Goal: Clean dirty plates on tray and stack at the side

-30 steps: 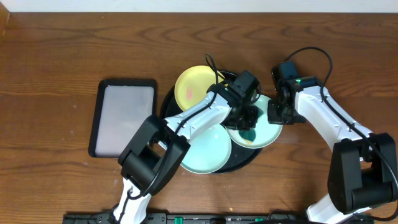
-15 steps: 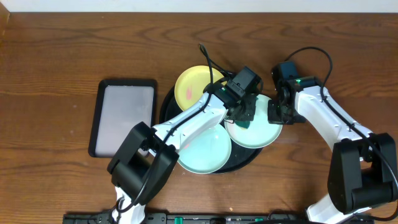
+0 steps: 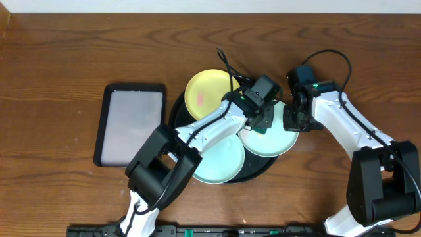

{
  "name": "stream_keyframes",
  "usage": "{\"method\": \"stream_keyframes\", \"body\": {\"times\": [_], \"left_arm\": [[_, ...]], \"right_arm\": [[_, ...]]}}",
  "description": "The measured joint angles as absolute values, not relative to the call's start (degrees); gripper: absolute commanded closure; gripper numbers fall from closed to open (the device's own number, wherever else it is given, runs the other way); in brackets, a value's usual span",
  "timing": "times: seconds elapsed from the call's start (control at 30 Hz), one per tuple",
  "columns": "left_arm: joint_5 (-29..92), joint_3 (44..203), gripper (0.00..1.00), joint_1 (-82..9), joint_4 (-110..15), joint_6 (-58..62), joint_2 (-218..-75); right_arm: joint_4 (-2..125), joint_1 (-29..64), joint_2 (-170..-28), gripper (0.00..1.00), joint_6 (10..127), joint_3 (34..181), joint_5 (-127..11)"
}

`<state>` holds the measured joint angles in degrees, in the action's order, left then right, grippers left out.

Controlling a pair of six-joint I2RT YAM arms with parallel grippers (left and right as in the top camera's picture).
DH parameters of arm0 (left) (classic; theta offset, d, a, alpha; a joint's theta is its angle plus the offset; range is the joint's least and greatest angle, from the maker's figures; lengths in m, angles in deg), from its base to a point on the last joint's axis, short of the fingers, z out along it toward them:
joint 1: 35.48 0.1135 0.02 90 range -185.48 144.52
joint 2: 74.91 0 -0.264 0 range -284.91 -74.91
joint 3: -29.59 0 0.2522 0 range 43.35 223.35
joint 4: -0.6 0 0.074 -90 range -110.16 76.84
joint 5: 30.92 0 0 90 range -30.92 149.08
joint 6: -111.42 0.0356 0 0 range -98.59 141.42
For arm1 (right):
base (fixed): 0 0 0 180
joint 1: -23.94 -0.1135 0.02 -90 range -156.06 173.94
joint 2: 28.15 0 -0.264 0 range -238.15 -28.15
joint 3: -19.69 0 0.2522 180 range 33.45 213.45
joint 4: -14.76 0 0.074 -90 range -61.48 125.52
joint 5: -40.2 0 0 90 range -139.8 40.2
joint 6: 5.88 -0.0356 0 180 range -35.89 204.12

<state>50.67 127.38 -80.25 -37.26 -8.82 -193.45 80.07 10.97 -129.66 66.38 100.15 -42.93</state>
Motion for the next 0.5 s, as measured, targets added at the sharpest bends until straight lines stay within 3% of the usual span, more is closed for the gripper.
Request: {"method": "stream_keyframes", "body": {"times": [0.2,0.5], "left_arm": [[49.51,127.38,0.92,-81.78,-36.91,-8.78,-194.09],[33.03,127.38,0.92,-82.57,-41.0,-7.14,-194.09]], "right_arm": [[80.15,10.97,-129.66,0.98,66.38,100.15,-42.95],[80.35,10.97,-129.66,0.98,66.73,100.15,-42.86]]}}
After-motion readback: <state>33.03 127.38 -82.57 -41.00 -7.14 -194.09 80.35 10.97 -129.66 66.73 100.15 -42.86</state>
